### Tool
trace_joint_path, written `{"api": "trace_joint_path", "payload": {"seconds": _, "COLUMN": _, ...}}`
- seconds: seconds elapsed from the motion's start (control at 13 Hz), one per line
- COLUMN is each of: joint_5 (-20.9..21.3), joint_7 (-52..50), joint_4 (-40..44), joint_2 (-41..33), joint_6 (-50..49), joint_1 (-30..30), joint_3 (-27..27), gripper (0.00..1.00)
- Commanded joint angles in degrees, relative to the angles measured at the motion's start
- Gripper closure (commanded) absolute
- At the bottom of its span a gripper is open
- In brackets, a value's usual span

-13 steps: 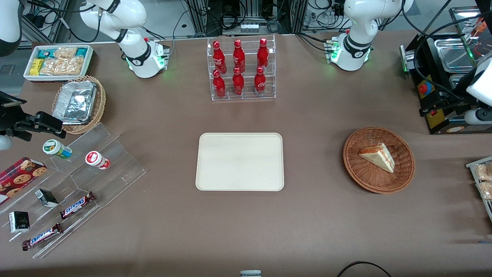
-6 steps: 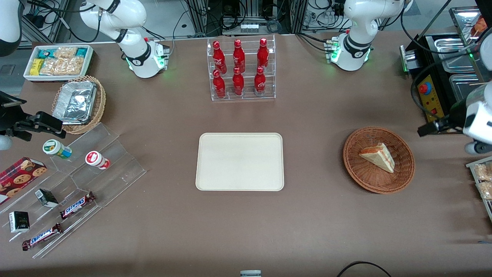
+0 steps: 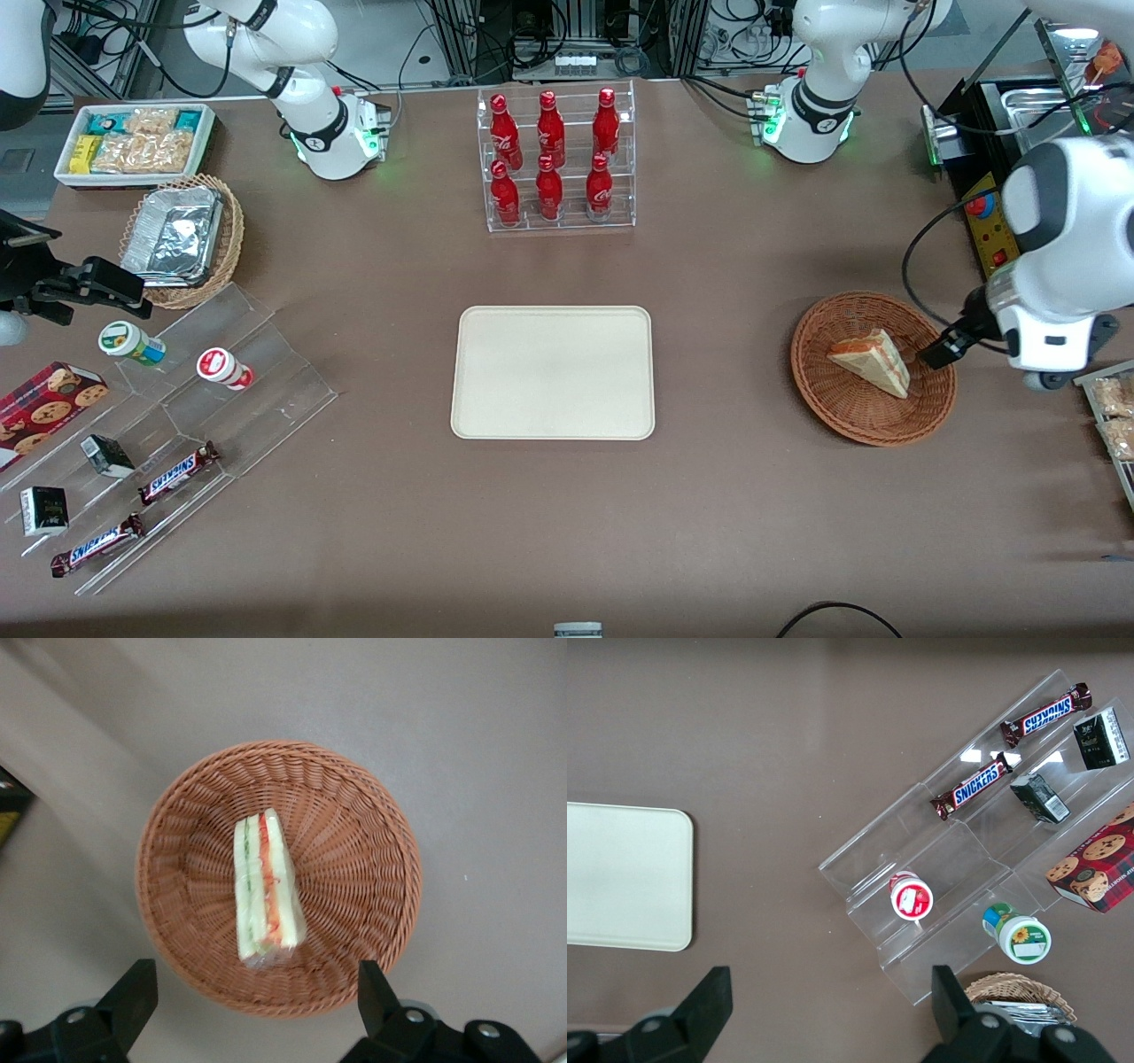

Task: Place sandwich from basket to tray
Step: 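Lower the left gripper and close it on the wrapped sandwich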

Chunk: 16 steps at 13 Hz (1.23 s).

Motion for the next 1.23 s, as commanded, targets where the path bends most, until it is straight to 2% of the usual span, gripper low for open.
{"api": "trace_joint_path", "payload": {"seconds": 0.0, "joint_5": 0.58, "joint_7": -7.71, "joint_4": -9.19, "joint_2": -0.95, "joint_6": 10.44, "joint_1": 0.69, "joint_3": -0.02, "gripper": 0.00}}
{"api": "trace_joint_path", "payload": {"seconds": 0.23, "joint_5": 0.40, "joint_7": -15.72, "joint_4": -11.40, "joint_2": 2.30, "joint_6": 15.03, "joint_1": 0.60, "joint_3": -0.11, "gripper": 0.00}}
{"api": "trace_joint_path", "payload": {"seconds": 0.69, "joint_5": 0.05, "joint_7": -17.94, "joint_4": -12.55, "joint_2": 8.98, "joint_6": 19.95, "joint_1": 0.69, "joint_3": -0.02, "gripper": 0.01}}
{"api": "trace_joint_path", "payload": {"seconds": 0.77, "joint_5": 0.05, "joint_7": -17.94, "joint_4": -12.55, "joint_2": 10.21, "joint_6": 21.18, "joint_1": 0.60, "joint_3": -0.02, "gripper": 0.04}}
{"api": "trace_joint_path", "payload": {"seconds": 1.0, "joint_5": 0.14, "joint_7": -17.94, "joint_4": -12.46, "joint_2": 11.36, "joint_6": 21.73, "joint_1": 0.52, "joint_3": -0.02, "gripper": 0.33}}
{"api": "trace_joint_path", "payload": {"seconds": 1.15, "joint_5": 0.22, "joint_7": -17.85, "joint_4": -12.37, "joint_2": 10.66, "joint_6": 20.76, "joint_1": 0.17, "joint_3": -0.11, "gripper": 0.58}}
